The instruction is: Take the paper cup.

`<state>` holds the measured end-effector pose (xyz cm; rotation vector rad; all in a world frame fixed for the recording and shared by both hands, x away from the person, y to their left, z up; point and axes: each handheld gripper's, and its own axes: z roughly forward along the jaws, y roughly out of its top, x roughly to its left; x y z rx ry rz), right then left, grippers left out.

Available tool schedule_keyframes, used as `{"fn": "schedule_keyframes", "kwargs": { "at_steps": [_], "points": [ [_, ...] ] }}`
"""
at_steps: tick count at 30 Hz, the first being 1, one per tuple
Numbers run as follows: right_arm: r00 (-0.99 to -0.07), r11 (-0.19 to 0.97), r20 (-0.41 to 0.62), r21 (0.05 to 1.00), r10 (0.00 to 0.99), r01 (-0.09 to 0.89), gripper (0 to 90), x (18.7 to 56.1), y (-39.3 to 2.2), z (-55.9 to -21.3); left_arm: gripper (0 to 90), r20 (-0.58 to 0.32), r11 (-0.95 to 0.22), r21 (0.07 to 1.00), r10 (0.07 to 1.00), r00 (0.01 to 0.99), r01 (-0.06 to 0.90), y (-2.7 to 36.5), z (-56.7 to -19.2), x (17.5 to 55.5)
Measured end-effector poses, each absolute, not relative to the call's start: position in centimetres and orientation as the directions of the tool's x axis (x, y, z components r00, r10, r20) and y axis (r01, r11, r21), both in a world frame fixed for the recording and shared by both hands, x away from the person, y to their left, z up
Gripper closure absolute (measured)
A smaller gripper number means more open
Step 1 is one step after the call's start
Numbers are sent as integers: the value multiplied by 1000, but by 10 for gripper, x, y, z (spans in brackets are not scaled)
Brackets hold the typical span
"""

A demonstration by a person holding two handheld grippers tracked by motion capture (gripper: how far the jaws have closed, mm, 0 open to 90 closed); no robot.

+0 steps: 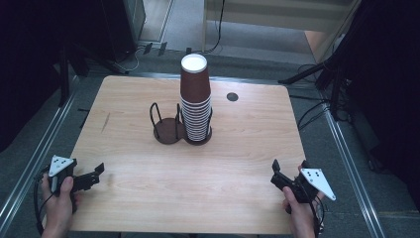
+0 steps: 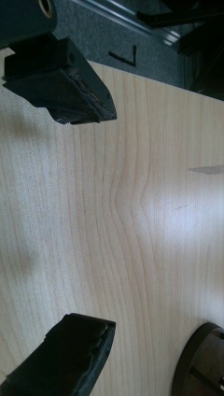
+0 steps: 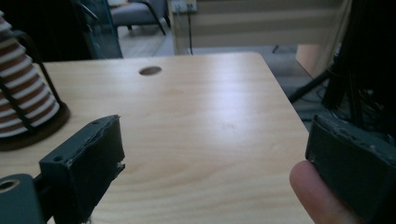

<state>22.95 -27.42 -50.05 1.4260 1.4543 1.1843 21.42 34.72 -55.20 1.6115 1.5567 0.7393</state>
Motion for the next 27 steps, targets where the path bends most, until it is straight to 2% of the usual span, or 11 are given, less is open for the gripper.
{"fn": "schedule_keyframes", "kwargs": {
  "at_steps": [7, 14, 27],
  "points": [
    [-130, -15, 46, 972, 990, 236, 37, 233, -252, -482, 26, -104, 47, 841, 992, 75, 539, 348, -552, 213],
    [-140, -5, 37, 975, 990, 224, 38, 238, -242, -471, 26, -99, 41, 857, 992, 85, 514, 348, -551, 210],
    [-179, 34, 9, 971, 984, 235, 43, 256, -211, -453, 26, -107, 46, 859, 990, 90, 510, 349, -551, 210]
  ]
}}
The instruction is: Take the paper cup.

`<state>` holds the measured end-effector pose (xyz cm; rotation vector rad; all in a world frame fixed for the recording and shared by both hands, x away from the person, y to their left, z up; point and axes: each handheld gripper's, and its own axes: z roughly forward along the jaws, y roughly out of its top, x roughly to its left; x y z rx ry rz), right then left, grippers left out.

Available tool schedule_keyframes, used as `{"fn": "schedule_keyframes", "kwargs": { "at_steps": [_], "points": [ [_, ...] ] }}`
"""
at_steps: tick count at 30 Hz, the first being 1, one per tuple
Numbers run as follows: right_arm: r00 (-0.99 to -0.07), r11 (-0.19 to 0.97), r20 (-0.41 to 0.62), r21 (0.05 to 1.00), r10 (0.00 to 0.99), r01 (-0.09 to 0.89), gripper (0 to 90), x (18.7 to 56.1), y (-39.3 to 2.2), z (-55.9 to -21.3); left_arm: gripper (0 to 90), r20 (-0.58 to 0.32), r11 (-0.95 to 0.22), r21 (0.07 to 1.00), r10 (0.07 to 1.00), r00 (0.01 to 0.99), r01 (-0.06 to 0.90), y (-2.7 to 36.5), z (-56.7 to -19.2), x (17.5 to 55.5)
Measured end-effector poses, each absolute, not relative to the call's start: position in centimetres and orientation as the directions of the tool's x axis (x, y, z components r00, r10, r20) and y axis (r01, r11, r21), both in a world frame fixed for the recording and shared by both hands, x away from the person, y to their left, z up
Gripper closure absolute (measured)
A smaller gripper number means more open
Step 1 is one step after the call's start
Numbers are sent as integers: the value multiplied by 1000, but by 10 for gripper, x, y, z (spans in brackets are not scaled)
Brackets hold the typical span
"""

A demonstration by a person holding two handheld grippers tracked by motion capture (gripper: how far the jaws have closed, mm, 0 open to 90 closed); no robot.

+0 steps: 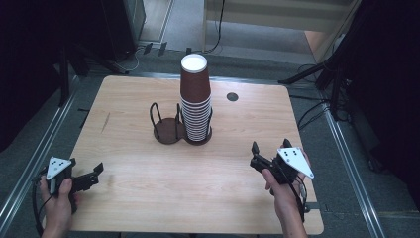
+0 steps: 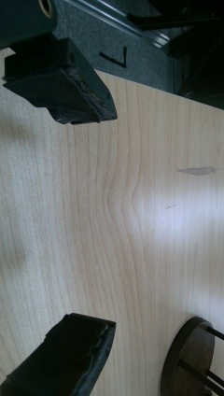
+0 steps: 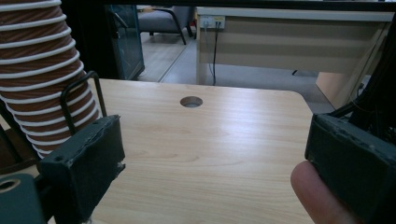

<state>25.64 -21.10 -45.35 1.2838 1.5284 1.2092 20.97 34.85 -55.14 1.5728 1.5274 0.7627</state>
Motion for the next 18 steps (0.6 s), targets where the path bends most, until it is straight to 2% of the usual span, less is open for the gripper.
{"fn": "schedule_keyframes", "kwargs": {
  "at_steps": [18],
  "points": [
    [-247, 61, -3, 972, 969, 225, 45, 277, -163, -435, 26, -105, 45, 857, 990, 89, 513, 349, -551, 210]
  ]
}}
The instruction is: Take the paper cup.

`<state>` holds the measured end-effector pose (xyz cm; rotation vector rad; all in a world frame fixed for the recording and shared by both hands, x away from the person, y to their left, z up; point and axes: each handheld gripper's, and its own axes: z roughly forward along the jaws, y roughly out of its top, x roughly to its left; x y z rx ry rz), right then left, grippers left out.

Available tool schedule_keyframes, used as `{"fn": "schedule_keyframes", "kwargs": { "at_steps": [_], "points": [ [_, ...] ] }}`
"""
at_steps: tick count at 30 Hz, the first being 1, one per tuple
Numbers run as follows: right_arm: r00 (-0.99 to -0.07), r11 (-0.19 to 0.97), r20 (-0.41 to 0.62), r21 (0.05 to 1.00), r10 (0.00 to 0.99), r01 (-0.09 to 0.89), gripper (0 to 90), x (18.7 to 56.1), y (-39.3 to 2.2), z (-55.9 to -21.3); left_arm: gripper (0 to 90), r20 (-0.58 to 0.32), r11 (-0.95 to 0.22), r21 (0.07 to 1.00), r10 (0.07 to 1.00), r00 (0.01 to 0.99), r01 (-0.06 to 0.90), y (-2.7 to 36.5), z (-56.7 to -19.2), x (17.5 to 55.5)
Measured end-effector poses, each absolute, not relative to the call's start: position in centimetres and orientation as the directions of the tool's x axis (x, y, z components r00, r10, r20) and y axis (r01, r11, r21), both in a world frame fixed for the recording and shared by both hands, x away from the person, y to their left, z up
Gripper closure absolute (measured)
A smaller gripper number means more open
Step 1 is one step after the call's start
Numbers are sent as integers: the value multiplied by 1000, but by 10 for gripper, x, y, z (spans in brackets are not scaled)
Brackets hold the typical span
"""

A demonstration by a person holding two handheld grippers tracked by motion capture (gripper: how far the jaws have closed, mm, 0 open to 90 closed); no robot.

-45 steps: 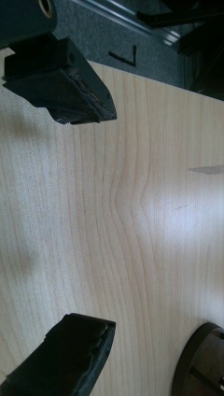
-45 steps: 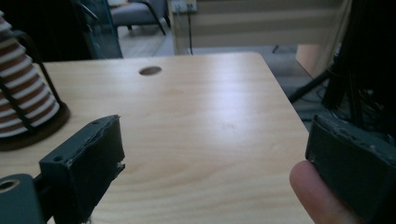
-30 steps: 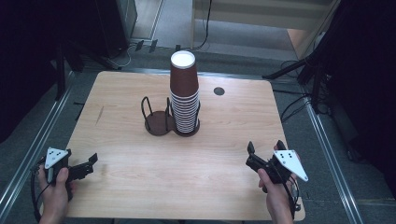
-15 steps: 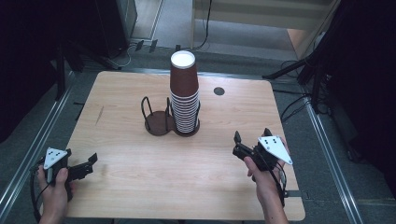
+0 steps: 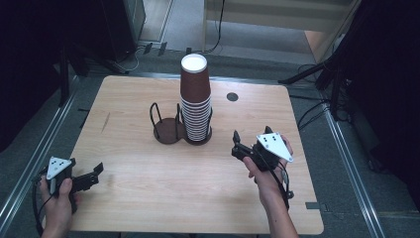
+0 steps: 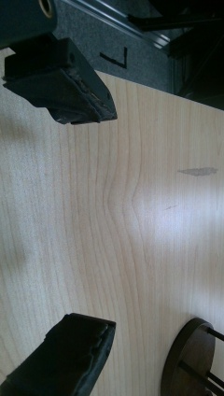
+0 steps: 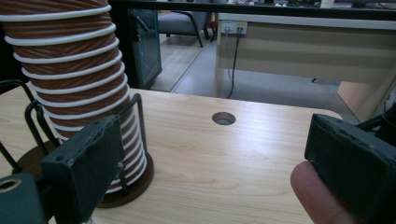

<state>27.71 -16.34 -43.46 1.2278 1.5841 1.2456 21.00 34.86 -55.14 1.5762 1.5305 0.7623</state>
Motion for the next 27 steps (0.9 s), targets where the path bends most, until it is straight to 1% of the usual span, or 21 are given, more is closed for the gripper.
{"fn": "schedule_keyframes", "kwargs": {
  "at_steps": [11, 22, 27],
  "points": [
    [-292, 67, -5, 977, 956, 201, 45, 286, -136, -421, 26, -109, 48, 855, 990, 88, 516, 349, -552, 211],
    [-346, 44, 42, 970, 937, 238, 43, 297, -110, -411, 27, -111, 48, 852, 990, 91, 521, 348, -552, 212],
    [-360, 30, 55, 974, 931, 224, 16, 301, -101, -407, 27, -112, 46, 851, 989, 95, 523, 349, -552, 212]
  ]
}}
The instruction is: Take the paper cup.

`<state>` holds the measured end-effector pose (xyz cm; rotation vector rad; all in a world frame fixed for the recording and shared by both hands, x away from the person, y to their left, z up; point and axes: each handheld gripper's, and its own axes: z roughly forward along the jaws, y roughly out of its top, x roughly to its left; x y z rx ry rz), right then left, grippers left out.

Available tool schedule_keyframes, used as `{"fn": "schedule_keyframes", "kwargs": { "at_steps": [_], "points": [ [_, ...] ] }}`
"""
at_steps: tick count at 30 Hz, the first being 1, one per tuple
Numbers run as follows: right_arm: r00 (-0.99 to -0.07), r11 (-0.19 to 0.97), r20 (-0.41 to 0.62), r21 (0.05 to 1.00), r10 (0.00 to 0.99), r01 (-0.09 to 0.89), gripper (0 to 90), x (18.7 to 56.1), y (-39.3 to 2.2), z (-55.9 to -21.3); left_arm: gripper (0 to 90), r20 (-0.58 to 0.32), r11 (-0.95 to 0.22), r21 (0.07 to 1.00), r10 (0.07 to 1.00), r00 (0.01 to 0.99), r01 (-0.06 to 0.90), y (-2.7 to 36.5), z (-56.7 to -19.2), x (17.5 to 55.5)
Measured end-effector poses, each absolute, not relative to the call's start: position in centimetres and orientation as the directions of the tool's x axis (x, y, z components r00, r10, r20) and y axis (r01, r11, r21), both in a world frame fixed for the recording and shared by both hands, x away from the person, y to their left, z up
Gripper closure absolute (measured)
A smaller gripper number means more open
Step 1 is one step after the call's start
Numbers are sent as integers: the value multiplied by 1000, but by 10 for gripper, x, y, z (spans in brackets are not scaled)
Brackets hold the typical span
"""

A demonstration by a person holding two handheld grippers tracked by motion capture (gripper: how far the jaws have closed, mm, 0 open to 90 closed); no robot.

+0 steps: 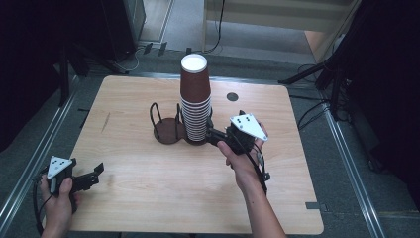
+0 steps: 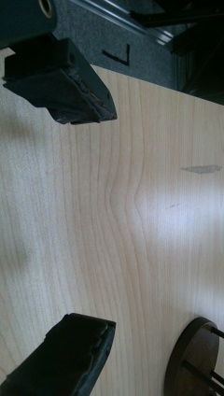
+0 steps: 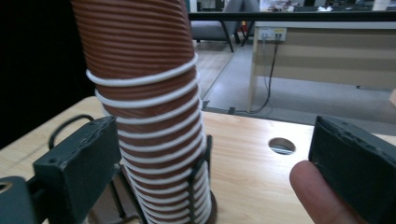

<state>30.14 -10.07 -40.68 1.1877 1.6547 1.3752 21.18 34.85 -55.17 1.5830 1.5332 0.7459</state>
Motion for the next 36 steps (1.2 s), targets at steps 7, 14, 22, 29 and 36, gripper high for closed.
{"fn": "schedule_keyframes", "kwargs": {
  "at_steps": [7, 14, 22, 29, 36],
  "points": [
    [-362, 20, 67, 973, 930, 231, 0, 309, -87, -401, 26, -111, 43, 851, 989, 99, 523, 348, -552, 212],
    [-384, 20, 72, 973, 921, 230, 0, 314, -75, -395, 27, -110, 41, 850, 989, 101, 525, 348, -552, 212],
    [-363, 3, 83, 973, 928, 229, 0, 323, -65, -395, 27, -112, 42, 849, 989, 101, 527, 349, -552, 213],
    [-362, -16, 100, 973, 927, 228, 0, 329, -61, -394, 27, -111, 41, 848, 989, 102, 528, 349, -552, 213],
    [-385, -9, 103, 971, 917, 238, 0, 333, -52, -393, 27, -112, 42, 848, 988, 102, 529, 349, -552, 213]
  ]
}}
